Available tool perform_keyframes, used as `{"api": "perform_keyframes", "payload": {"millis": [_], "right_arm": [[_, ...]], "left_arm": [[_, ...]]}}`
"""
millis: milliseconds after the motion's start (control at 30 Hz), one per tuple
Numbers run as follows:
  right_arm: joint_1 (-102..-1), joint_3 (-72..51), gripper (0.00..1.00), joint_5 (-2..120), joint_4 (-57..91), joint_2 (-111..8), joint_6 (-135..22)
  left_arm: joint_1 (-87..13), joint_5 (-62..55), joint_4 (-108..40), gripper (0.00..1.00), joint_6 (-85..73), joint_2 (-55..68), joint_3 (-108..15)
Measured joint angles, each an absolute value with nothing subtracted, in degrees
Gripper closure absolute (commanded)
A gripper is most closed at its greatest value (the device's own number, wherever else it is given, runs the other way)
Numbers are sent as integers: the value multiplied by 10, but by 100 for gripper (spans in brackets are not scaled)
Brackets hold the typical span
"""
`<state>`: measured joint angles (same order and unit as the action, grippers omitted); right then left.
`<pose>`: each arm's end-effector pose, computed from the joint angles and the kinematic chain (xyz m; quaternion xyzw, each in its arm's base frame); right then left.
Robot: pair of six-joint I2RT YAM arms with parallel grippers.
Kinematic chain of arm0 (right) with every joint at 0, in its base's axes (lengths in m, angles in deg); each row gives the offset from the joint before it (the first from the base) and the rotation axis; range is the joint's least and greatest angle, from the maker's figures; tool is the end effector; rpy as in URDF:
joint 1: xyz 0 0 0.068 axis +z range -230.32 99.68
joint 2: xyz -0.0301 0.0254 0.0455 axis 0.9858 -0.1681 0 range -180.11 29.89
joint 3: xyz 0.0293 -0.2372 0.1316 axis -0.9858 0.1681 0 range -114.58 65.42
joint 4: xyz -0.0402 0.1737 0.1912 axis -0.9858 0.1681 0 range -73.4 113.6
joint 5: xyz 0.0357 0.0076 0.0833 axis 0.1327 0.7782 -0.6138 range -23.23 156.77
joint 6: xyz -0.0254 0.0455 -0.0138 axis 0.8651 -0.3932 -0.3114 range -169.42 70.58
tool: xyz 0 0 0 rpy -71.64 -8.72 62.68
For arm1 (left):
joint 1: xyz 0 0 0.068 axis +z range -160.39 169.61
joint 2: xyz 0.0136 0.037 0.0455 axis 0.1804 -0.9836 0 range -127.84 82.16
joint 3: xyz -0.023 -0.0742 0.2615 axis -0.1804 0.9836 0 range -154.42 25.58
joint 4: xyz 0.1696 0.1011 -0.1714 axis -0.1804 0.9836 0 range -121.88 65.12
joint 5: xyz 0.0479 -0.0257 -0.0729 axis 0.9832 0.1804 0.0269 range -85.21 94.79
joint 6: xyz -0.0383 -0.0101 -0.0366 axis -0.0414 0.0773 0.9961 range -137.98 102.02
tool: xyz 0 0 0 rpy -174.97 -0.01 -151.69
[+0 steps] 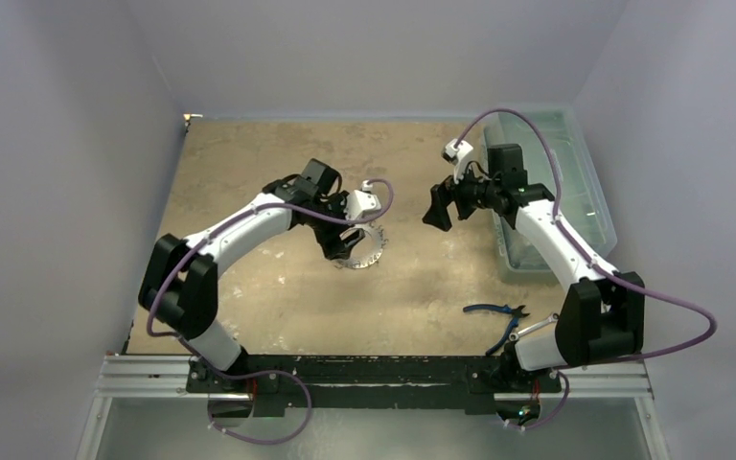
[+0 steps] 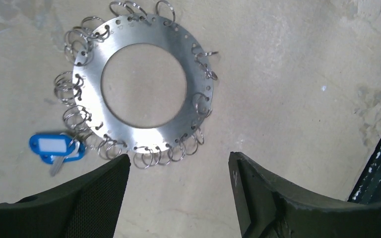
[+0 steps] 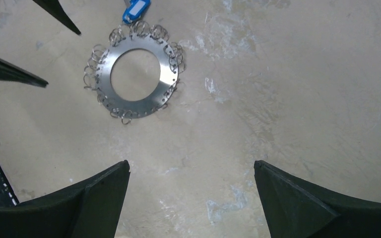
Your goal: Remove the keys from the keyring
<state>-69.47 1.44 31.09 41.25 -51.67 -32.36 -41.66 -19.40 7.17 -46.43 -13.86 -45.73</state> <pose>0.2996 0.0787 0.2887 -0.3303 0.8148 0.2588 0.4001 0.2852 -0.1903 0.2326 0.5153 0.8022 -0.2095 0.2169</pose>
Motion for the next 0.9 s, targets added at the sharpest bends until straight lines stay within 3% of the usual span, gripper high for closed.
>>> {"api": "perform_keyframes", "payload": {"millis": [300, 700, 900], "right_arm": [[-695, 105, 1, 310, 348, -496, -333], [-695, 124, 1, 295, 302, -463, -334], [-695, 139, 1, 296, 278, -453, -338]], "left_arm": [[-424, -178, 24, 30, -576, -84, -372], [-472, -151, -60, 55, -644, -96, -318], [-483, -135, -82, 59, -651, -120, -307]]}}
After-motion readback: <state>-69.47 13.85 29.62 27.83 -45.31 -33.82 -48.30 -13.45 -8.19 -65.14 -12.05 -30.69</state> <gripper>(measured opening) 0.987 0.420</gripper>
